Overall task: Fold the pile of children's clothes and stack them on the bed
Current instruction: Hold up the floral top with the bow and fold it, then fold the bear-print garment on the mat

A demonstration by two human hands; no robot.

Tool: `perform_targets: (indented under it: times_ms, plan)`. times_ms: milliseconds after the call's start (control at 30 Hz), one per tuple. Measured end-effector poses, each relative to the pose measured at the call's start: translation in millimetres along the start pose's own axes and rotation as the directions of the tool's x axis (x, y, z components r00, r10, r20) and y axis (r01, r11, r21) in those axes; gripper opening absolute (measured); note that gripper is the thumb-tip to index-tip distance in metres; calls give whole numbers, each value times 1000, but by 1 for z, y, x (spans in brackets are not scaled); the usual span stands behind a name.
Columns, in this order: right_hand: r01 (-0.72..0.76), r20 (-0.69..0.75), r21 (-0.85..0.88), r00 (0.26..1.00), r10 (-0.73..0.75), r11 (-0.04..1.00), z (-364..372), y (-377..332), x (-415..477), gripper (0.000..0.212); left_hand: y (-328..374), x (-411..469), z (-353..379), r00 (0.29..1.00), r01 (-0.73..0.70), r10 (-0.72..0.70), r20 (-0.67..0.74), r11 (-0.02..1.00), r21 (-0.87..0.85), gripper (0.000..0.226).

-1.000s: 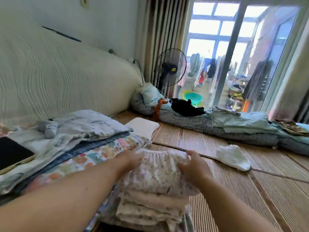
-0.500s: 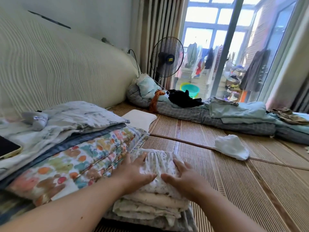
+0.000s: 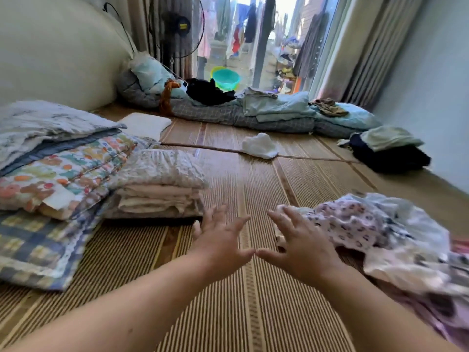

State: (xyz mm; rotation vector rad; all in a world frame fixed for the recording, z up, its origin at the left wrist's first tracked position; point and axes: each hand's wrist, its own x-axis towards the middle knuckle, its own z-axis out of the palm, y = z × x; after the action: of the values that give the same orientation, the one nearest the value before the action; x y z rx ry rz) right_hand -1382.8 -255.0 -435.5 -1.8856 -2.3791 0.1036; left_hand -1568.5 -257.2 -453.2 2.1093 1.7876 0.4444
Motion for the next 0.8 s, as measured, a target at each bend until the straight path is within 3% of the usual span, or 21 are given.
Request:
perform_targets:
  times_ms: [267, 500, 667, 733, 800]
  plan:
    - [-311, 37, 30, 950, 310, 950, 2, 120, -136, 91, 121, -46, 83, 958, -161, 170, 230, 985, -58, 74]
    - [-429, -28, 201, 896, 443, 881, 26, 165, -168, 81, 186, -42, 131, 958, -209, 233, 167, 966, -151, 61]
    - [-446, -113, 306, 860, 497, 841, 29, 192, -162, 72, 216, -16, 157, 943, -265, 275, 189, 961, -76, 61]
    - [-478, -209, 325, 806, 554, 816, 21, 213, -158, 69, 223, 4, 166, 935, -299, 296, 196, 954, -15, 67]
    - [-555, -293, 360, 696, 655, 750, 15, 238, -156, 70, 223, 30, 172, 942, -277, 269, 203, 961, 15, 74]
